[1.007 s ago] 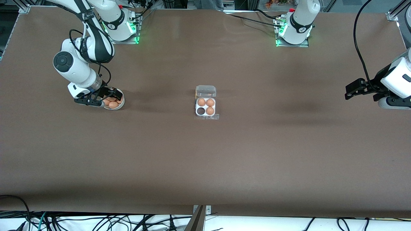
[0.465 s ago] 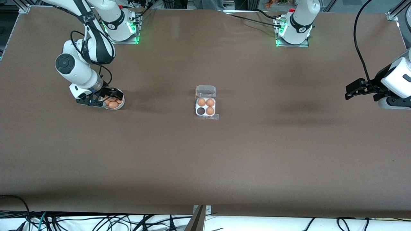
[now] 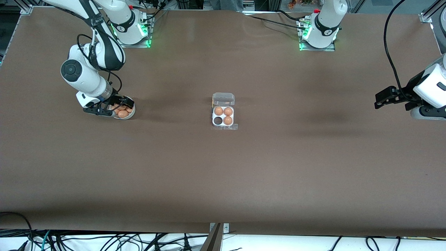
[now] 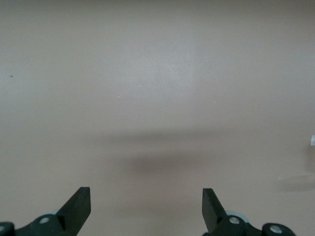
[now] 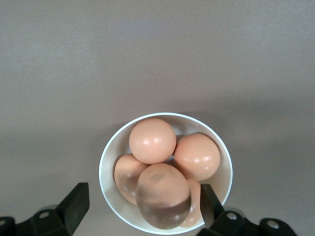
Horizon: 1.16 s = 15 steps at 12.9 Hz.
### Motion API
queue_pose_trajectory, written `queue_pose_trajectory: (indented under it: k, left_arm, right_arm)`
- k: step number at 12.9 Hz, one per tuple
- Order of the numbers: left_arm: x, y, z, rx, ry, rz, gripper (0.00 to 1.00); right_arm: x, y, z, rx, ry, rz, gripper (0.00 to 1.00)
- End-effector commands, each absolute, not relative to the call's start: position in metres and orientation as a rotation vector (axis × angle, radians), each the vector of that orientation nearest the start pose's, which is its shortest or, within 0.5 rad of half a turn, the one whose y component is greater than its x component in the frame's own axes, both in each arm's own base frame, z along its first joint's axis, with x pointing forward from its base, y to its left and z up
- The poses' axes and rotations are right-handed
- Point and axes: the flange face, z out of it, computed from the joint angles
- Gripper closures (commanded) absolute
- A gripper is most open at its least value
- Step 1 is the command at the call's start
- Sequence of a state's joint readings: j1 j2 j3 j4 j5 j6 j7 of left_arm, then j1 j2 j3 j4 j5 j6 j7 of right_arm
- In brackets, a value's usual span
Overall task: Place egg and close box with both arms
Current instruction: 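Lower the right gripper around one brown egg and close it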
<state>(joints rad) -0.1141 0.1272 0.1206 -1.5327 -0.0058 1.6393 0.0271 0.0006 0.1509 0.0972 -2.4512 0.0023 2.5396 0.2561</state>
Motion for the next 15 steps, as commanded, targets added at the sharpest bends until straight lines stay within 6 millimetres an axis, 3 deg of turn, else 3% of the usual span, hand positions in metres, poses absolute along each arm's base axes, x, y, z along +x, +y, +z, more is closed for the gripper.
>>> queue_pose_trajectory:
  k: [1,10,15]
  left_arm:
    - [0.601,0.001,0.58,-3.14,0.022,0.03,0.0]
    - [0.601,0.001,0.581,-3.138,0.022,0.025,0.0]
    - [0.601,0.004,0.58,-3.14,0.017,0.027,0.0]
  right_arm:
    - [0.471,0.043,0.233,-3.13,0.24,0.106,0.0]
    - [0.47,0.026,0.23,-3.137,0.201,0.176,0.24]
    - [0.47,0.027,0.23,-3.137,0.204,0.18,0.24]
